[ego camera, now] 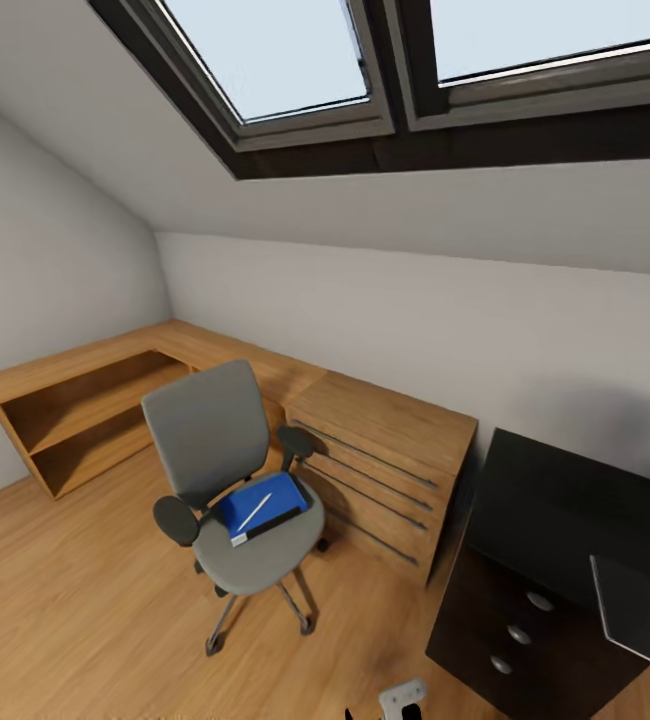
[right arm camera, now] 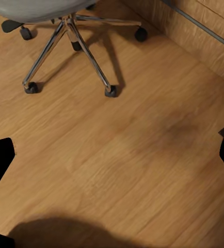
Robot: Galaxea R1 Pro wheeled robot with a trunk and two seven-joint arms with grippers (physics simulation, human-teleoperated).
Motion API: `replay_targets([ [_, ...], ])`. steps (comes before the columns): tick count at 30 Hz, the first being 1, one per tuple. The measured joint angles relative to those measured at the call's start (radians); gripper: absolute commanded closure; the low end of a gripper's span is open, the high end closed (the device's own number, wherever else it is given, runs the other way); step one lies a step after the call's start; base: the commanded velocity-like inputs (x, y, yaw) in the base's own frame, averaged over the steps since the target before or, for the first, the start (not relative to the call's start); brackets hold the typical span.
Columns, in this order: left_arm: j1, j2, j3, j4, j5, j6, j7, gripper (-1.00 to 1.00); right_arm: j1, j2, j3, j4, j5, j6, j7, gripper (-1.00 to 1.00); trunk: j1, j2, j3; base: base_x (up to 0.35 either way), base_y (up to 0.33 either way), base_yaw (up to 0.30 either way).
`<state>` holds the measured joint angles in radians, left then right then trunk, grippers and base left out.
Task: In the bedroom, organize the workspace by keeping the computer under the desk, ensuring the monitor is on the desk, placing the keyboard on the desk next to the monitor, placing the mouse on the desk next to the keyboard, moving the folder from the swivel chair onto the desk next to the mouse, stacking the notebook on top of the folder with the pen on top of the notebook, and positioning the swivel chair next to the desk.
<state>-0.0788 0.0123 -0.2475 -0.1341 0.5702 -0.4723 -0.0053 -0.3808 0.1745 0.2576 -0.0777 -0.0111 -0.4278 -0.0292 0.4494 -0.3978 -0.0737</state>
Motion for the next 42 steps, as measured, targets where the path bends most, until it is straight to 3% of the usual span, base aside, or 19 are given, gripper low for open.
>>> replay_targets([
  [12,0.0,0.001,0.001,0.0,0.0,0.0,0.0,-1.0,0.0,0.0,0.0,0.0,0.0,0.0,0.0,-1.0,0.0,0.0,-0.012,0.007,0.0,0.211],
  [21,0.0,0.001,0.001,0.0,0.0,0.0,0.0,-1.0,0.0,0.0,0.0,0.0,0.0,0.0,0.0,-1.0,0.0,0.0,-0.015,0.0,0.015,0.028],
  [42,0.0,0.001,0.001,0.0,0.0,0.0,0.001,-1.0,0.001,0.0,0.001,0.0,0.0,0.0,0.0,-1.0,0.0,0.0,-0.015,0.065,0.266,0.0],
])
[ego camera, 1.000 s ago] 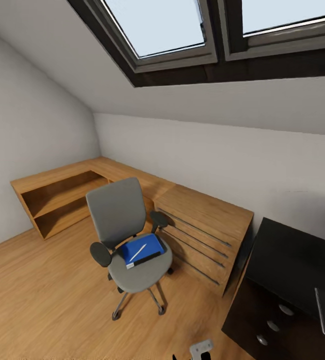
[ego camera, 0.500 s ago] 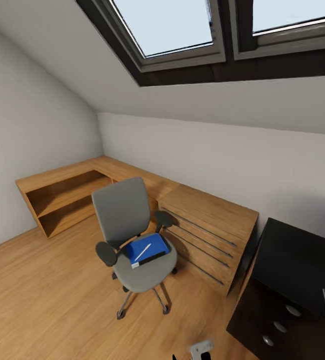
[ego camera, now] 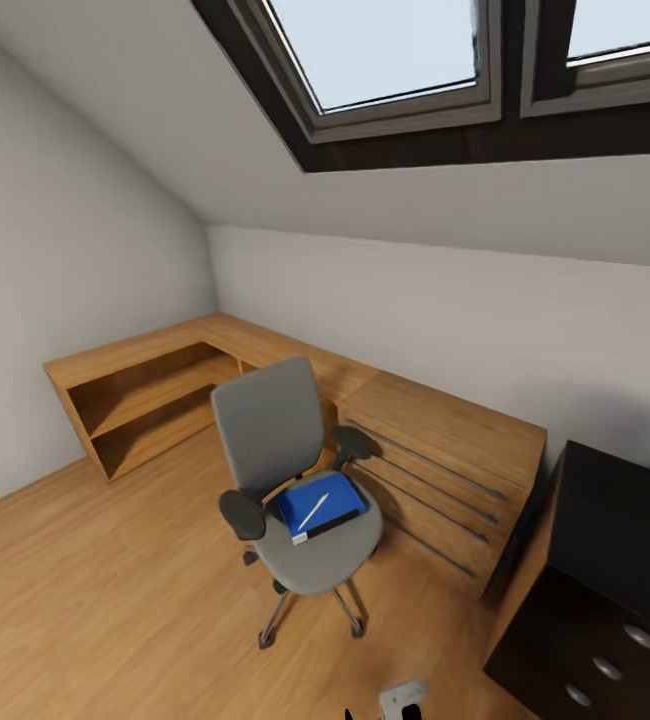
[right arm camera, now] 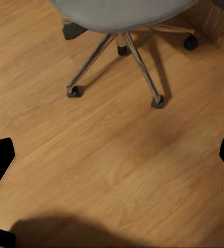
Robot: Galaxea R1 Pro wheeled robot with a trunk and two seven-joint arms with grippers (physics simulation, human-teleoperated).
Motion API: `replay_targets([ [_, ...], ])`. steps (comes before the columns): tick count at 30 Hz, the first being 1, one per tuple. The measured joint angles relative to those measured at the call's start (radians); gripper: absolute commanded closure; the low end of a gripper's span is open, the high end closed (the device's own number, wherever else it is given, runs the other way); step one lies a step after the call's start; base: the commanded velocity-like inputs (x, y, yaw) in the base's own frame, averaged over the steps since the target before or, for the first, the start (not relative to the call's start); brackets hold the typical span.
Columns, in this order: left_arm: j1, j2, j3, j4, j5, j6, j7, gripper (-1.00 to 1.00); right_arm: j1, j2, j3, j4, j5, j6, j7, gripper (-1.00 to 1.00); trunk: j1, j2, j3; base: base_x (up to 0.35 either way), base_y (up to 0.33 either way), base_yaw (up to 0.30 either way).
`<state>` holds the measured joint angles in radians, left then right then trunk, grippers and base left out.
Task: In the bedroom, organize the workspace by keeping the computer under the desk, ensuring the monitor is on the desk, placing the keyboard on the desk next to the monitor, placing the mouse on the desk next to the keyboard, moving the folder from the swivel chair onto the desk next to the mouse, stacking the notebook on top of the folder with the pen on top of the notebook, and positioning the swivel chair next to the desk.
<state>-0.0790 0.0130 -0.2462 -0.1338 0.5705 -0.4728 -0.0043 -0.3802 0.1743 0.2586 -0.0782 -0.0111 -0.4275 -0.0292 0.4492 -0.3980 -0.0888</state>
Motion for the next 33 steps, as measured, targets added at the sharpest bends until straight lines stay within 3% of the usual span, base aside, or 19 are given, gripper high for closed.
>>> replay_targets([
  [21,0.0,0.0,-0.001,0.0,0.0,0.0,-0.001,-1.0,0.0,0.0,-0.001,0.0,0.0,0.0,0.0,-1.0,0.0,0.0,0.0,0.299,0.086,0.0],
  [33,0.0,-0.001,-0.002,0.0,0.0,0.002,-0.001,-1.0,0.0,0.0,-0.001,0.0,0.0,0.0,0.0,-1.0,0.0,0.0,0.0,0.05,0.067,0.0],
])
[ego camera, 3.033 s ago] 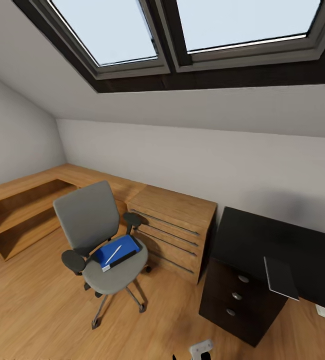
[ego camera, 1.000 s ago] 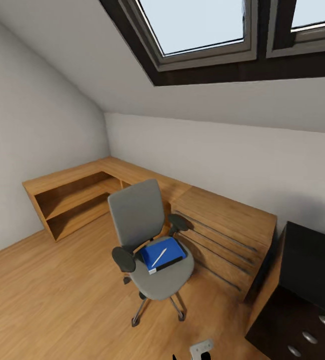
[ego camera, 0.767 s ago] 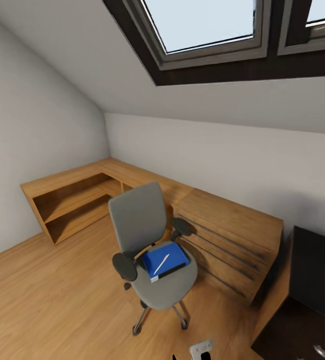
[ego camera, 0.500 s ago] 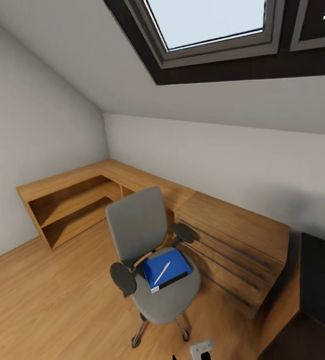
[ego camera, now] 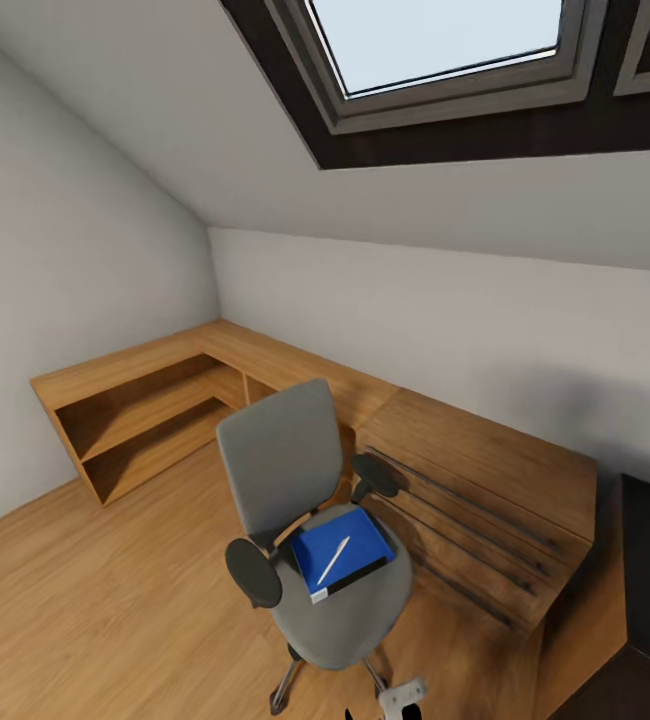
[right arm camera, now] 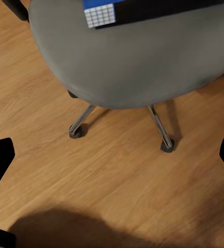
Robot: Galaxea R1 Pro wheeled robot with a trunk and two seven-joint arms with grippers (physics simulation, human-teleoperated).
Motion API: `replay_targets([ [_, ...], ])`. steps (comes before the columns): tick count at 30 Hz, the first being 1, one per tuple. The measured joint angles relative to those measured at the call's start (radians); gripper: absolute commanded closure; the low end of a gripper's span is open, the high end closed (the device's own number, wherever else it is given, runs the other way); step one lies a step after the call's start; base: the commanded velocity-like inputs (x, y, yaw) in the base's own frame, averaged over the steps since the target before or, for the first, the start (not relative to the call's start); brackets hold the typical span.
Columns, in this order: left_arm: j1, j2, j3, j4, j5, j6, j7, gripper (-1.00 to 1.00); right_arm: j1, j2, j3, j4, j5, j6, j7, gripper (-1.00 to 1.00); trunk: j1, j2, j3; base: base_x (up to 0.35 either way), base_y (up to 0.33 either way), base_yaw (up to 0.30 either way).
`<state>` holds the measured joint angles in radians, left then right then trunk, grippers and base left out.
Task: In the bedroom, organize the workspace by keeping the computer under the desk, ensuring the monitor is on the desk, placing the keyboard on the desk next to the monitor, placing the mouse on the desk next to the keyboard, moving the folder from the swivel chair onto the desk next to the mouse, stacking the notebook on top of the folder with the pen on top of the notebook, and positioning the swivel chair next to the desk.
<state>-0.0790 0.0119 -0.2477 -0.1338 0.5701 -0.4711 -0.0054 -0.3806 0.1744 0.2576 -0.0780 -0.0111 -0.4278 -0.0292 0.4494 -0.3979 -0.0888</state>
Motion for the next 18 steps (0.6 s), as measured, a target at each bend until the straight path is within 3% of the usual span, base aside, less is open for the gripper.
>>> replay_targets([
  [10,0.0,0.0,0.0,0.0,0.0,0.0,0.0,-1.0,0.0,-0.001,-0.007,-0.005,-0.003,0.002,-0.006,-1.0,0.0,0.0,0.0,0.0,0.0,0.0],
  [16,0.0,0.0,0.0,0.0,0.0,0.0,0.0,-1.0,0.0,-0.026,-0.025,-0.067,-0.01,0.026,-0.068,-1.0,0.0,0.0,0.0,0.0,0.0,0.0],
  [18,0.0,0.0,0.0,0.0,0.0,0.0,0.0,-1.0,0.0,-0.027,-0.027,-0.119,-0.011,0.073,-0.1,-1.0,0.0,0.0,0.0,0.0,0.0,0.0],
])
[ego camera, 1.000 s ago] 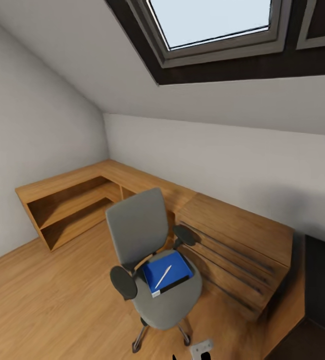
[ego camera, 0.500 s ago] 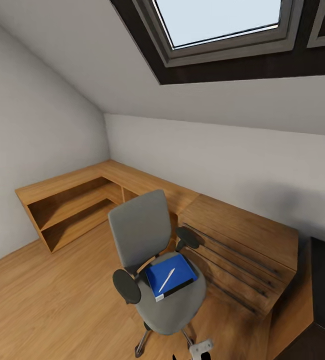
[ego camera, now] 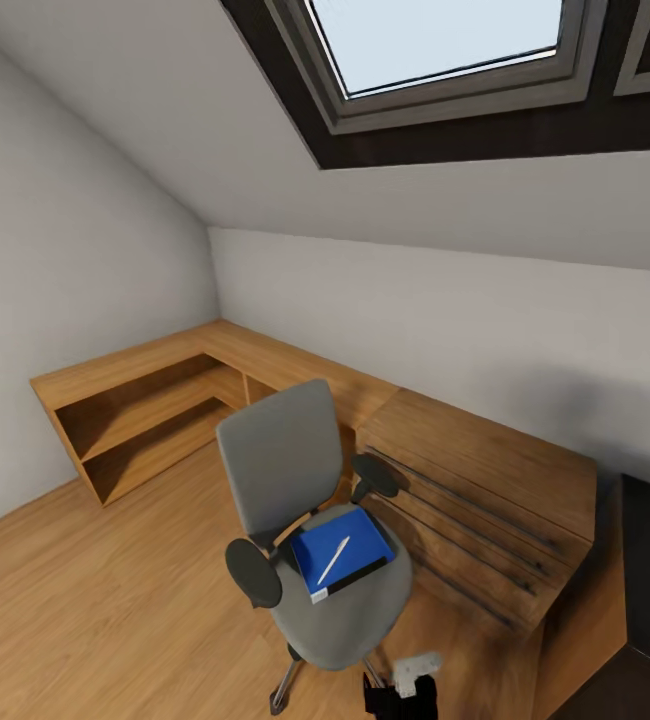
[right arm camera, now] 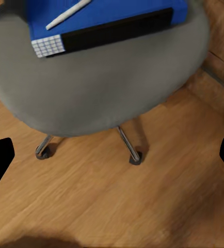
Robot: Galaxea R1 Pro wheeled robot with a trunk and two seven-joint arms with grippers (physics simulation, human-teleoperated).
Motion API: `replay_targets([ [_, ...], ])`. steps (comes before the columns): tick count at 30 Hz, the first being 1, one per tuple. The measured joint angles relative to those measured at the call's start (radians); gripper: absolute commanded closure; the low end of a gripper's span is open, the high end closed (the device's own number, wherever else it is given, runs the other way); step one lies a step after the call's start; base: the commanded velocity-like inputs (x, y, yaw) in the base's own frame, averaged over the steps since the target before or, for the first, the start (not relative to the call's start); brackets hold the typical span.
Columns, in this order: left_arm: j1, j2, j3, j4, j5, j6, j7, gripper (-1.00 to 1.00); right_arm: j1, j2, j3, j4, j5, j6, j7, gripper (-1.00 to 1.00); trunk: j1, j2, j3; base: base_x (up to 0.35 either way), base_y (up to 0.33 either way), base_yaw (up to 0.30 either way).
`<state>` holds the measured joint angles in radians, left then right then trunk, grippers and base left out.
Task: In the bedroom, organize the workspace by keeping the computer under the desk, ensuring the monitor is on the desk, placing the keyboard on the desk next to the monitor, placing the mouse on the desk next to the keyboard, moving the folder from the swivel chair onto the desk next to the mouse, stacking the notebook on top of the folder with the pen on top of the notebook, and positioning the swivel chair next to the desk.
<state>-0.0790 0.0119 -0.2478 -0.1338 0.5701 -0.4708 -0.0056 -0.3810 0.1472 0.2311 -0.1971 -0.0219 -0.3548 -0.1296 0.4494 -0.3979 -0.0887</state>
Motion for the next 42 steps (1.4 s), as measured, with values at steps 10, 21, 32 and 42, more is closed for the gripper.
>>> replay_targets([
  [10,0.0,0.0,0.0,0.0,0.0,0.0,0.0,-1.0,0.0,0.002,0.0,-0.49,-0.02,0.469,-0.053,-1.0,0.0,0.0,0.0,0.0,0.0,0.0],
  [21,0.0,0.001,0.0,0.0,0.0,0.0,0.0,-1.0,0.0,-0.003,-0.002,-0.77,-0.192,0.636,-0.151,-1.0,0.0,0.0,0.0,0.0,0.0,0.0],
  [32,0.0,0.002,0.001,0.0,0.0,0.0,0.0,-1.0,0.0,-0.001,0.01,-0.727,-0.205,0.613,-0.117,-1.0,0.0,0.0,0.0,0.004,0.026,0.0],
  [42,0.0,0.002,0.002,0.0,0.0,0.0,0.0,-1.0,0.0,-0.001,0.011,-0.723,-0.207,0.614,-0.119,-1.0,0.0,0.0,0.0,0.138,0.243,0.0],
])
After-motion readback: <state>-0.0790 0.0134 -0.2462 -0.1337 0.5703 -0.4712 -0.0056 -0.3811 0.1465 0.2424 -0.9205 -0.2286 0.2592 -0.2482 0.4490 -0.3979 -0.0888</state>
